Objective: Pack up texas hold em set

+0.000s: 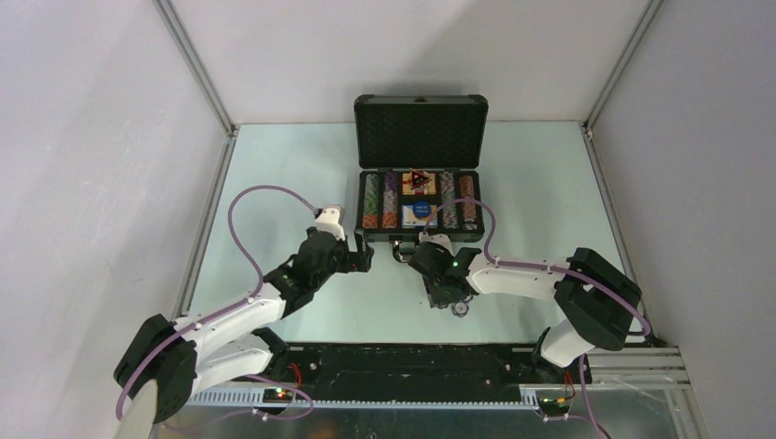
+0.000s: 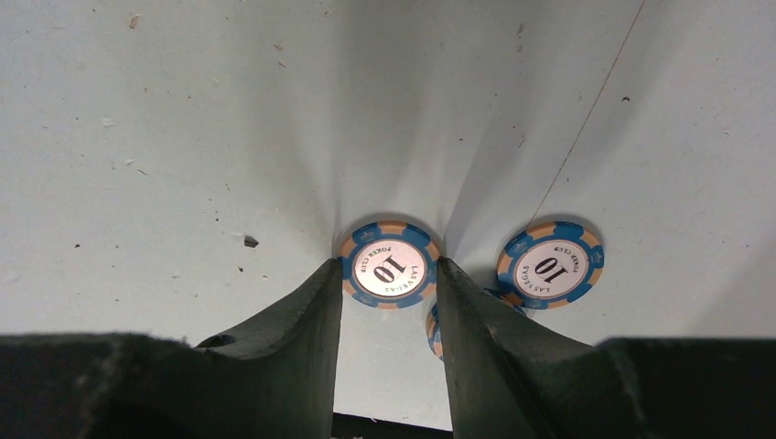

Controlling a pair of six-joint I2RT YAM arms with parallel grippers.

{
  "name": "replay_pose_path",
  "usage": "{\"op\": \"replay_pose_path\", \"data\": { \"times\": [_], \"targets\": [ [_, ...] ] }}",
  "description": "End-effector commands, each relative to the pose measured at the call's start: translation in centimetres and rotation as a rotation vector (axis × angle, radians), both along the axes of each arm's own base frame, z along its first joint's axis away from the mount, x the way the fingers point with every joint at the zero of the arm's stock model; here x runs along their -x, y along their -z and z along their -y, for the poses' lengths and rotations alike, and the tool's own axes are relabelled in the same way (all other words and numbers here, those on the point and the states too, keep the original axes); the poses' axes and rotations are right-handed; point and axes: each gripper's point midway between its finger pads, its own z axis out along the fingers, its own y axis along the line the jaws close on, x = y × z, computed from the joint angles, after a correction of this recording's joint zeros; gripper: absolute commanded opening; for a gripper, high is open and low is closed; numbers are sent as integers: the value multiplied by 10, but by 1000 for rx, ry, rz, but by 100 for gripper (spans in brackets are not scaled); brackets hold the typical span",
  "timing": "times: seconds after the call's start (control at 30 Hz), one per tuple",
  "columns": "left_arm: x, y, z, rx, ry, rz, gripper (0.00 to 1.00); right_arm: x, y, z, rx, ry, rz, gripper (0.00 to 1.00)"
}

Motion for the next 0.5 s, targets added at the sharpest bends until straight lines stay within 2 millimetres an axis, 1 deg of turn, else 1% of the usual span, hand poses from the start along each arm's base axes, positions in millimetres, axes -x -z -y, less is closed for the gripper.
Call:
{"op": "replay_pose_path", "data": {
  "times": [0.0, 0.13, 0.33, 0.47],
  "targets": [
    [-11, -24, 7, 17, 4, 68, 98, 1, 4, 7, 35, 4, 5, 41],
    [-11, -23, 7, 15, 5, 65, 98, -5, -6, 6, 45, 7, 46, 41],
    [-11, -23, 7, 15, 4, 65, 98, -13, -28, 0, -3, 12, 95, 41],
    [-11, -23, 7, 15, 4, 66, 98, -17, -38, -1, -20, 18, 119, 42]
  ]
}}
